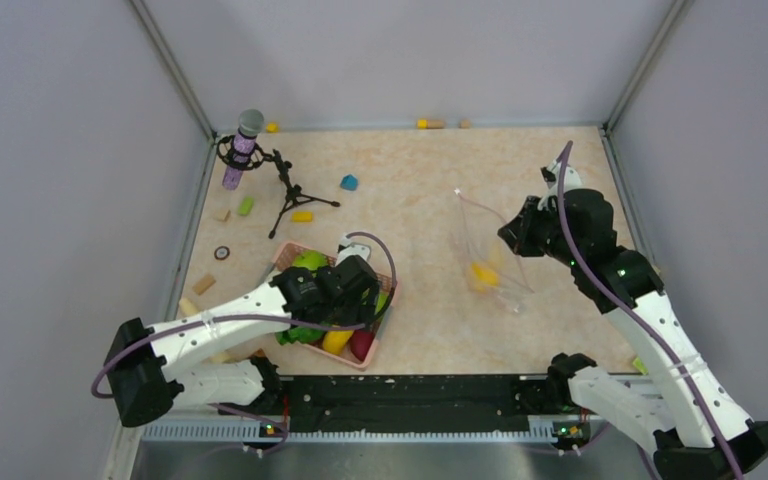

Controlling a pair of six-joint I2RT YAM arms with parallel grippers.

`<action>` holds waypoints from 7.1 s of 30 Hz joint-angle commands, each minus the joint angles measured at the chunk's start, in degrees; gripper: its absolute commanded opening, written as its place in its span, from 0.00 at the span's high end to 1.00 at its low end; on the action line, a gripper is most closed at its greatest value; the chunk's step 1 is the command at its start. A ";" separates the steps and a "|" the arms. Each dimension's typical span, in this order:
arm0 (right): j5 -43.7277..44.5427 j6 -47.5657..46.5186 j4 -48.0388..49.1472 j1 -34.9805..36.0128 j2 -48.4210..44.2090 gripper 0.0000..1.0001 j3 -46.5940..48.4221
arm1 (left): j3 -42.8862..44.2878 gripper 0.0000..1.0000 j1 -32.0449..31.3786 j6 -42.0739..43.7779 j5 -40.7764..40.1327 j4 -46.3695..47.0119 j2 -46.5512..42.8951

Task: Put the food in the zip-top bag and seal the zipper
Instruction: Pick up the fake fruit from the bin, then place the fake fruit in the zipper food storage bag, then pick up the fake fruit from the bin.

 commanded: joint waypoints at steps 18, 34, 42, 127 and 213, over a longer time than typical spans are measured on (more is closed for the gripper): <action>1.35 -1.25 1.57 -0.46 0.62 0.94 -0.41 | 2.16 0.48 -0.11 1.77 -4.60 1.17 4.52; 1.79 -1.42 1.51 -0.46 0.58 0.94 -0.45 | 1.57 1.00 -0.11 -0.66 -11.35 12.37 -7.38; 1.51 -1.39 1.53 -0.46 0.15 0.94 -0.77 | -5.56 1.00 -0.07 9.91 -7.33 39.64 -21.06; -3.32 -1.85 5.42 -0.44 -5.51 0.98 -1.46 | 5.13 0.02 -0.20 16.02 7.92 51.92 1.31; 3.73 -2.40 3.50 -0.42 -4.99 0.96 -2.29 | -1.20 0.51 26.70 -12.66 -14.56 14.41 2.22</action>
